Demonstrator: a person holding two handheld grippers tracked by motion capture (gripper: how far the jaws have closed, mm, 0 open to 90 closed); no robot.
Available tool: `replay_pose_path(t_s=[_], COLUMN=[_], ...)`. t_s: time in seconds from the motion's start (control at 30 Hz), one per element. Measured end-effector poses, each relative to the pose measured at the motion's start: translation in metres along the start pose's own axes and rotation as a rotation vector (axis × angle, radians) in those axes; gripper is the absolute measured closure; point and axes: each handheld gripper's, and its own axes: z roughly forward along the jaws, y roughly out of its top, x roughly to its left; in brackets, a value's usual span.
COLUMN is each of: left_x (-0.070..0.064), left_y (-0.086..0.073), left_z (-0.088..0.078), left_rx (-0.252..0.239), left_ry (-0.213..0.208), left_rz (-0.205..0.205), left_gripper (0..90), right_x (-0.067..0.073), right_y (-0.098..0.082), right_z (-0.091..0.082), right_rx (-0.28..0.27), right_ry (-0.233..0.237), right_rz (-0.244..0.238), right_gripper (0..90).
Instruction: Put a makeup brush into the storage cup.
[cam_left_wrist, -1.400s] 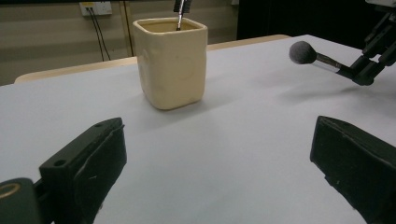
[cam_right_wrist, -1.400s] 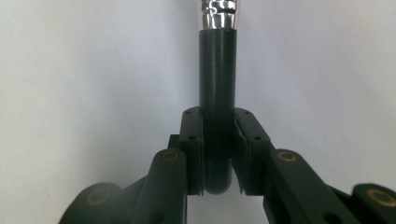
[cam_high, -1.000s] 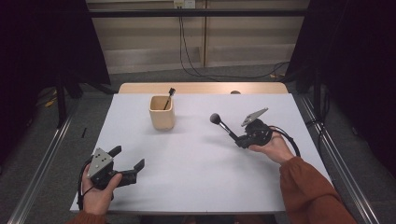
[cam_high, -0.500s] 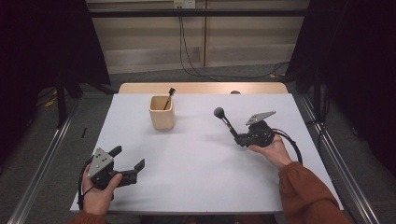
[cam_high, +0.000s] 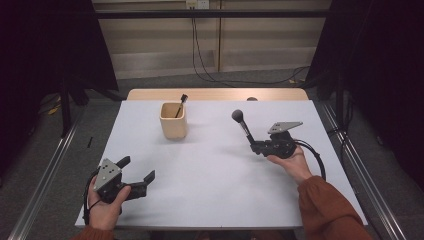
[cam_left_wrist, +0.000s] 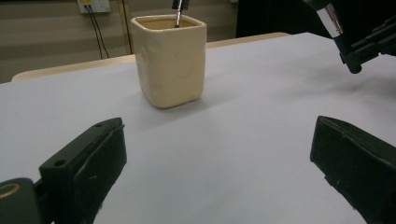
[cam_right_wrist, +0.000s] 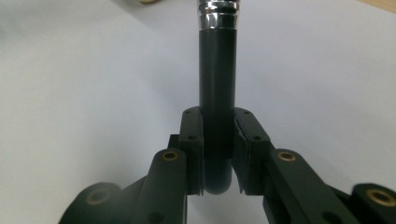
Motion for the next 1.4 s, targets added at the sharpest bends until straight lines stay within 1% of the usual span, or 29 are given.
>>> replay_pose_path(t_s=[0.07, 0.13, 0.2, 0.23, 0.33, 0.53, 0.6, 0.67, 0.77, 0.8, 0.83, 0.9, 0.93, 1.0, 1.03, 1.1, 1.17, 1.27, 1.33, 1.37, 1.4], left_x=[0.0, 0.0, 0.0, -0.001, -0.001, -0.002, -0.003, -0.003, -0.004, -0.004, -0.003, -0.001, -0.001, -0.001, 0.0, 0.001, 0.0, -0.002, -0.003, -0.004, -0.005], left_y=[0.0, 0.0, 0.0, 0.0, 0.0, 0.001, 0.001, 0.001, 0.002, 0.002, 0.001, 0.001, 0.001, 0.001, 0.001, 0.001, 0.001, 0.002, 0.003, 0.004, 0.005], left_z=[0.0, 0.0, 0.0, 0.0, -0.001, 0.0, 0.0, 0.001, 0.002, 0.001, 0.002, 0.003, 0.003, 0.005, 0.005, 0.008, 0.009, 0.01, 0.011, 0.011, 0.012], left_rx=[0.0, -0.001, -0.003, -0.004, -0.009, -0.012, -0.015, -0.008, -0.003, -0.008, -0.014, -0.01, -0.012, -0.009, -0.009, -0.002, 0.0, -0.001, -0.003, -0.009, -0.012], left_ry=[-0.001, -0.003, -0.006, -0.004, -0.005, -0.01, -0.013, -0.021, -0.019, -0.02, -0.021, -0.026, -0.028, -0.017, -0.011, -0.012, -0.017, -0.026, -0.033, -0.037, -0.049], left_rz=[-0.001, -0.006, -0.008, -0.008, -0.009, -0.008, -0.017, -0.008, 0.004, -0.006, -0.023, -0.034, -0.049, -0.045, -0.052, -0.052, -0.049, -0.034, -0.032, -0.031, -0.041], left_gripper=[3.8, 3.8, 3.8, 3.8, 3.8, 3.8, 3.8, 3.8, 3.8, 3.8, 3.8, 3.8, 3.8, 3.8, 3.8, 3.8, 3.8, 3.8, 3.8, 3.8, 3.7], right_x=[0.001, 0.003, 0.006, 0.007, 0.009, 0.013, 0.015, 0.017, 0.021, 0.022, 0.023, 0.025, 0.027, 0.031, 0.032, 0.034, 0.036, 0.041, 0.046, 0.049, 0.051], right_y=[0.0, -0.002, -0.002, -0.002, -0.003, -0.003, -0.003, -0.002, 0.0, 0.001, 0.001, 0.001, 0.001, 0.003, 0.003, 0.004, 0.005, 0.005, 0.005, 0.006, 0.007], right_z=[-0.002, -0.003, -0.004, -0.004, -0.006, -0.009, -0.009, -0.01, -0.01, -0.01, -0.01, -0.01, -0.01, -0.011, -0.011, -0.011, -0.012, -0.011, -0.01, -0.009, -0.009], right_rx=[-0.022, -0.055, -0.062, -0.071, -0.09, -0.101, -0.107, -0.115, -0.124, -0.124, -0.127, -0.133, -0.139, -0.146, -0.149, -0.163, -0.167, -0.163, -0.161, -0.156, -0.153], right_ry=[0.003, 0.001, 0.011, 0.008, 0.02, 0.041, 0.05, 0.059, 0.074, 0.074, 0.08, 0.088, 0.098, 0.11, 0.111, 0.12, 0.128, 0.136, 0.152, 0.151, 0.155], right_rz=[0.001, -0.01, -0.023, -0.024, -0.022, -0.032, -0.032, -0.032, -0.036, -0.04, -0.038, -0.033, -0.03, -0.031, -0.028, -0.022, -0.023, -0.029, -0.027, -0.034, -0.041], right_gripper=[76.0, 76.0, 76.0, 76.0, 76.0, 76.0, 76.0, 76.0, 76.0, 76.0, 76.0, 76.0, 76.0, 75.9, 76.0, 76.0, 76.0, 76.0, 76.0, 76.0, 76.0])
